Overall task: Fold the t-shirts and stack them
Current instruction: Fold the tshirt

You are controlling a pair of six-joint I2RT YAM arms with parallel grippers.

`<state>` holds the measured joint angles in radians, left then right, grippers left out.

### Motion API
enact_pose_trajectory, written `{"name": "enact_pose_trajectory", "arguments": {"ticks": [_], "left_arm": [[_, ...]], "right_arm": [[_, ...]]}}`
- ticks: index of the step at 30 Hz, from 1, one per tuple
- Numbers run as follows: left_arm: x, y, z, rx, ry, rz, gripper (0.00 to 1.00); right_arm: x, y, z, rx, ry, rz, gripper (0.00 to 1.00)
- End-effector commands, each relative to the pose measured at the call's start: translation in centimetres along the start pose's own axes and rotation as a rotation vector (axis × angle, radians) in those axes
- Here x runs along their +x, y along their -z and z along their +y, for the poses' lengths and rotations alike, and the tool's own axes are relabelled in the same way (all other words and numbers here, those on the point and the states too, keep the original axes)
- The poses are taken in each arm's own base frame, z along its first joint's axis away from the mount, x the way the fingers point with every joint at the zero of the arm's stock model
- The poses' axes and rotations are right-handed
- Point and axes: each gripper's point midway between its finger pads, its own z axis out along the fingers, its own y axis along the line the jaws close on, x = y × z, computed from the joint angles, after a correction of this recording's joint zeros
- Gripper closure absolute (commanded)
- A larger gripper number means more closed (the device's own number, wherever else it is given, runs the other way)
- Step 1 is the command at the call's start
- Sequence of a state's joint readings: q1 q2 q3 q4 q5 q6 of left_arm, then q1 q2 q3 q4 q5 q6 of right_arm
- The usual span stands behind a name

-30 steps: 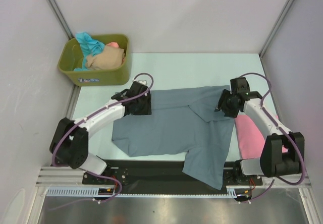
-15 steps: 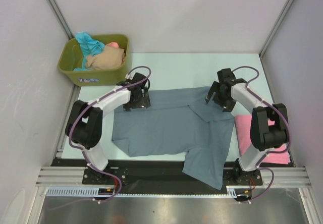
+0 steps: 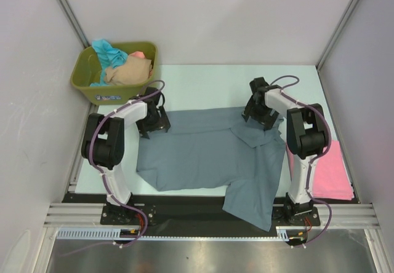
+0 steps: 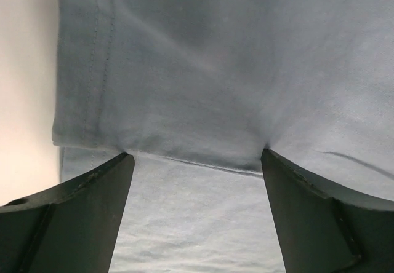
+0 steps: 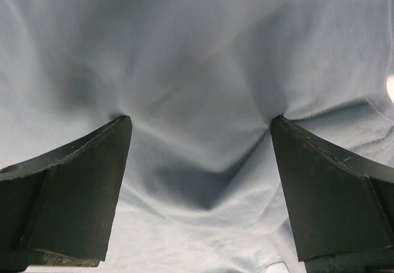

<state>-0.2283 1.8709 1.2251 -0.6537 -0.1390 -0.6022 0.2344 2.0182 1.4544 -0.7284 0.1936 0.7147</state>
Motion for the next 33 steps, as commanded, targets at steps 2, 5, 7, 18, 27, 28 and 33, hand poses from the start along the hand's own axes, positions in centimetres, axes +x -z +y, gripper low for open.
{"name": "enact_pose_trajectory", "arguments": {"ticks": [2,5,7,18,27,28,33], "left_arm": [[0.0,-2.1,-0.5,0.052,0.052,0.07,0.11],[-1.2,-2.2,-1.0,0.074,0.085,0.064,0.11],[-1.9,-2.2,-1.1,0.079,0.085,0.051,0.11],[-5.1,2.2,-3.2,0.191,-0.05,-0.091,0.14],[-0.5,10.0,-4.6,0.294,-0.202,-0.205,0.15],[0.0,10.4,-4.6,0.301,-0.204,-0.207,0.15],[2.4,12.7,-4.0,0.357,-0.18,-0.219,0.16]], "right_arm": [[-2.0,-2.6,1.9,0.03,-0.014,-0.041,0.01],[-3.8,-4.0,3.8,0.01,0.011,-0.066,0.02],[-5.6,-4.6,5.4,-0.008,0.038,-0.094,0.02],[-12.2,1.1,6.4,-0.035,0.207,-0.185,0.0],[-8.9,10.4,3.1,-0.228,0.303,-0.278,0.01],[-5.9,9.9,2.5,-0.285,0.311,-0.217,0.07],[-1.5,9.6,3.8,-0.51,0.213,-0.219,0.53]]}}
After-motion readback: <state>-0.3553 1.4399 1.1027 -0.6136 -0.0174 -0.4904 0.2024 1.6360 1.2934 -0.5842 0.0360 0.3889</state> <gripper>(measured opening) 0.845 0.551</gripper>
